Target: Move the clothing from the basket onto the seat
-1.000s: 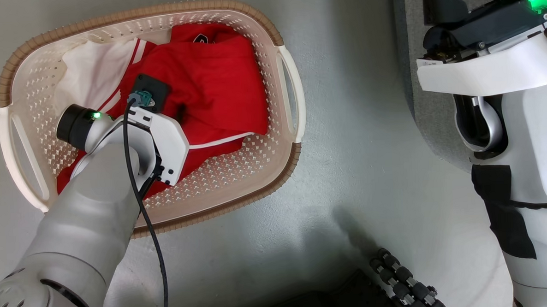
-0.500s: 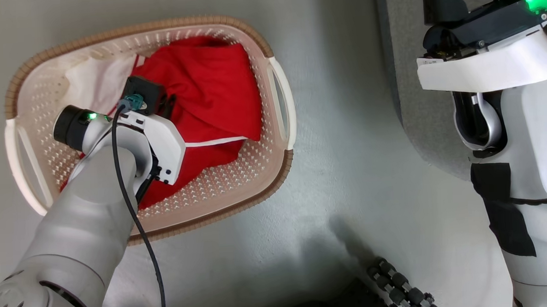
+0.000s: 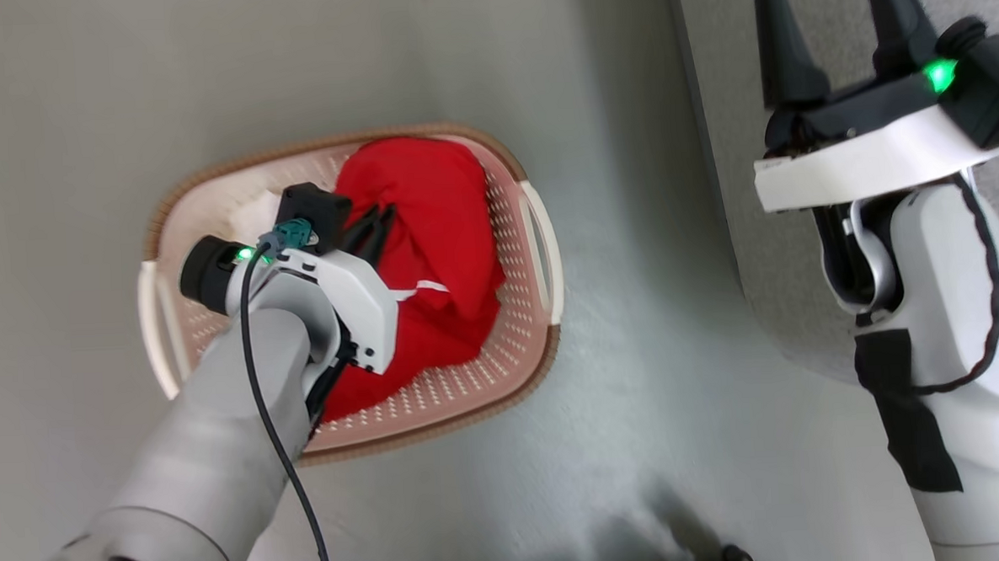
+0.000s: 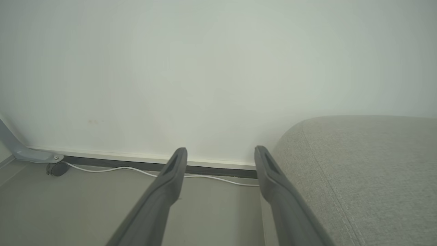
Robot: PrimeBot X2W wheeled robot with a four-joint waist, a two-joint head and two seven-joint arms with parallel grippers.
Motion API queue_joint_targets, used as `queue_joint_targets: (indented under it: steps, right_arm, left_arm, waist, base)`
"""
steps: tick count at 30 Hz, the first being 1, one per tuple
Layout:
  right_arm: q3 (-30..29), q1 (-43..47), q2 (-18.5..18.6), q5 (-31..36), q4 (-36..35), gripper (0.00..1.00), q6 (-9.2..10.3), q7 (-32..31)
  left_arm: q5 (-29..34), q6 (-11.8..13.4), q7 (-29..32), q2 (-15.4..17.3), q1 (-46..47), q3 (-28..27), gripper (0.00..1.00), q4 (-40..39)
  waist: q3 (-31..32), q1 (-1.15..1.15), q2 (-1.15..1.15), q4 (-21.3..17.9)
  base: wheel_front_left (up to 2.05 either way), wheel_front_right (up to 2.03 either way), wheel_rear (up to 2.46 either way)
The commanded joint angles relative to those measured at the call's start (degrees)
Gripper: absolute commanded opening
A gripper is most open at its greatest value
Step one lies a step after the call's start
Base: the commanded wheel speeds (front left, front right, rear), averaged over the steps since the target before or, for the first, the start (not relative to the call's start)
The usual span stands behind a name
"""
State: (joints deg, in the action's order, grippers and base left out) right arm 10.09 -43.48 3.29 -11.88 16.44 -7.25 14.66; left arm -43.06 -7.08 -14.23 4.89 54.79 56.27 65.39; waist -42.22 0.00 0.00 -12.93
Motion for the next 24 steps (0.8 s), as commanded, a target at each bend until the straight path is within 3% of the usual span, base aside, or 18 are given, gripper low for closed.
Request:
queue_joint_targets:
  steps: [1, 24]
  right_arm:
    - [0.5, 2.2, -0.4, 0.5, -0.9, 1.0, -0.24, 0.3]
    - [1.1, 13.3, 2.3, -0.5, 7.8, 1.0, -0.24, 0.3]
  left_arm:
    - [-0.5, -0.4, -0.7, 0.9, -1.4, -1.3, 0.0, -1.0]
    - [14.6, -0.2, -0.8, 0.5, -20.4, -23.9, 0.0, -23.1]
  waist:
    - [3.1, 0.0, 0.0, 1.8]
    - [25.3, 0.0, 0.0, 9.1]
  base:
    - [0.0, 0.0, 0.0]
    - [0.0, 0.0, 0.0]
